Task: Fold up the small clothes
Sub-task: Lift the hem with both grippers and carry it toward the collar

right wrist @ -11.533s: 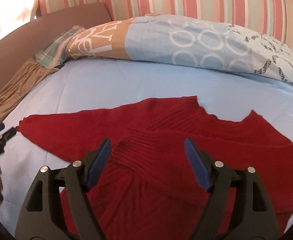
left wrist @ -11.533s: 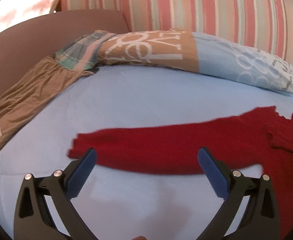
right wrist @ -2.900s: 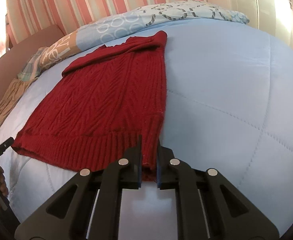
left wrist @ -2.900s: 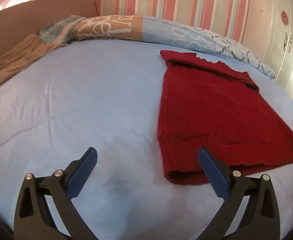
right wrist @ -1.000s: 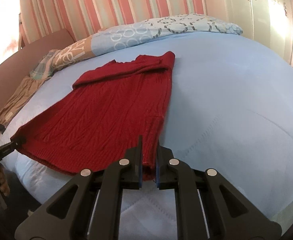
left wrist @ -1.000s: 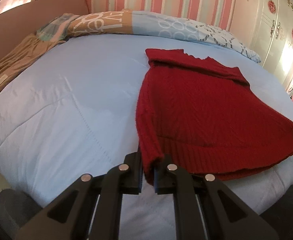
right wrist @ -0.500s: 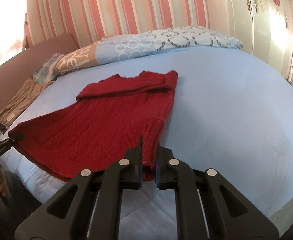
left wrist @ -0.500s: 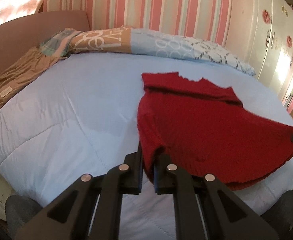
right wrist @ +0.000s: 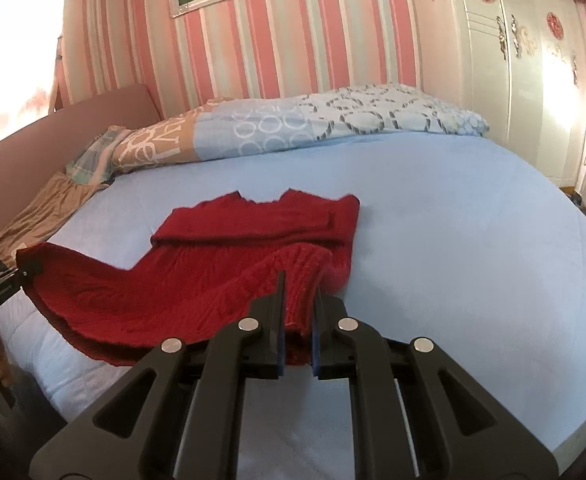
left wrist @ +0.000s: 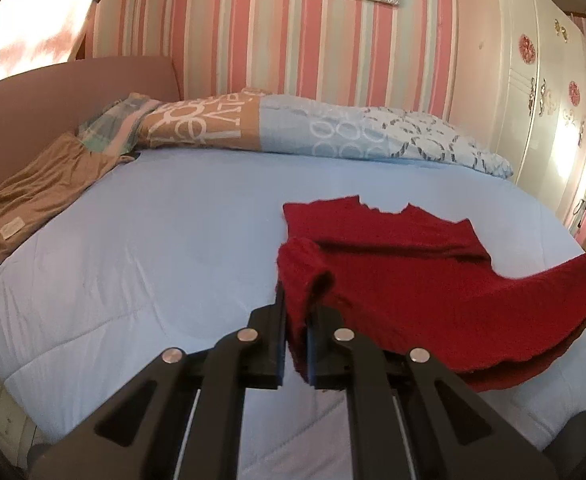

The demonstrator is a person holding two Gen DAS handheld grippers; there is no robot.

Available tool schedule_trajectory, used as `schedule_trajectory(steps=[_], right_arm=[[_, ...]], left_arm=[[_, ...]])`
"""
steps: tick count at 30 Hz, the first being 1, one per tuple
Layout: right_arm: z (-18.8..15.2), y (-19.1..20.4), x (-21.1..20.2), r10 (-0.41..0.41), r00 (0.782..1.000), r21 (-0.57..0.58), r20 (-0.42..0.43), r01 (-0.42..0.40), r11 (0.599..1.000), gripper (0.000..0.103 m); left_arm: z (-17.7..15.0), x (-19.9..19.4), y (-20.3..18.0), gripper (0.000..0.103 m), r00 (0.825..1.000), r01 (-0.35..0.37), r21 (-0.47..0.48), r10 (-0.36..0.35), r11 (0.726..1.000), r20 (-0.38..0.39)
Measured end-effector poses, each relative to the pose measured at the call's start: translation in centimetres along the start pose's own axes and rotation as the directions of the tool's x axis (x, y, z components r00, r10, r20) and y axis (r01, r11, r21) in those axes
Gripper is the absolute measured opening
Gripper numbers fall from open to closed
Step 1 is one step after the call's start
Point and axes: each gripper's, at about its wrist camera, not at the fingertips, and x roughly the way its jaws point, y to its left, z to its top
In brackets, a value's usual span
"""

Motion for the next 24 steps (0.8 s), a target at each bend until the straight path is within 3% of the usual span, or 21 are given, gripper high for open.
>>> schedule_trajectory(steps=[24], right_arm=[[8.7,-1.5,13.0,-0.034,0.999,-0.07,0.007,0.034,0.997,0.009]], left_arm=[[9.6,14.3,0.5,0.007,0.999,-0.022,-0.021,0.022,1.0,0.038]])
